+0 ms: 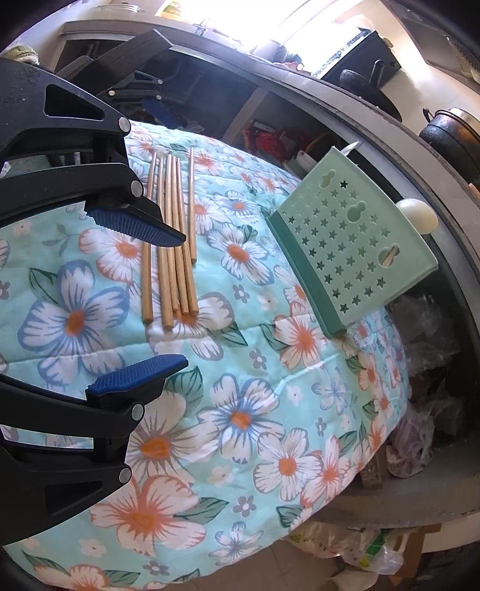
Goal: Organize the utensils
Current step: 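Move both grippers toward the bundle of wooden chopsticks, then close the left gripper around the wooden chopsticks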
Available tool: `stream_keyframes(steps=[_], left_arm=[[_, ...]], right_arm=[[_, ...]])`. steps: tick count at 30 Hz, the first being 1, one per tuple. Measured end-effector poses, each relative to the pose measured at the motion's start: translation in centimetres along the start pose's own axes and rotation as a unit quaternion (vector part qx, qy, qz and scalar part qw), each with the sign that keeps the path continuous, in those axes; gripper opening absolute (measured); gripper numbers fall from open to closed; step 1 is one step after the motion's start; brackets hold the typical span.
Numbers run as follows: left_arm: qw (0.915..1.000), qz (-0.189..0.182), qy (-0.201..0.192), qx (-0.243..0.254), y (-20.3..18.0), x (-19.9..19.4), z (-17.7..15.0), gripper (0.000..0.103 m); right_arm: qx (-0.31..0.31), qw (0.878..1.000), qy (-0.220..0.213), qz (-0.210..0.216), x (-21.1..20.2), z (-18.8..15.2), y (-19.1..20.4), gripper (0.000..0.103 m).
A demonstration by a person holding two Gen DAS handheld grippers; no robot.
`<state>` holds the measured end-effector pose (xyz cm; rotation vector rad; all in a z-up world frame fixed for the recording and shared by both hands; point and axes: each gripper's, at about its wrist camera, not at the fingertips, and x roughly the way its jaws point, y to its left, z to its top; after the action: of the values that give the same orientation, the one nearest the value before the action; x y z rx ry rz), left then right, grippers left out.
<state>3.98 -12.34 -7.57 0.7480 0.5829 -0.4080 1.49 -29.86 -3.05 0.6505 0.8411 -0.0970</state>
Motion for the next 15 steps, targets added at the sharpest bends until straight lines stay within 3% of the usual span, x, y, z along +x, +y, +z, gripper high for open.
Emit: stream_keyframes(steps=[4, 9, 13, 15], left_arm=[[0.9999, -0.006, -0.011, -0.004, -0.3, -0.8, -0.1, 0.098], [0.9968, -0.051, -0.057, -0.023, -0.1, -2.3, 1.4, 0.097], [0.9912, -0.091, -0.095, 0.013, -2.0, -3.3, 2.9, 0.097], [0.9884, -0.096, -0.106, 0.05, -3.5, -3.4, 3.4, 0.089]], right_arm=[[0.015, 1.0, -0.013, -0.013, -0.6, 0.7, -1.2, 0.058], [0.035, 0.999, -0.028, -0.028, -1.4, 1.5, -2.8, 0.058], [0.048, 0.998, -0.03, -0.031, -1.6, 1.6, -3.6, 0.058], [0.049, 0.998, -0.029, -0.03, -1.6, 1.5, -3.6, 0.058]])
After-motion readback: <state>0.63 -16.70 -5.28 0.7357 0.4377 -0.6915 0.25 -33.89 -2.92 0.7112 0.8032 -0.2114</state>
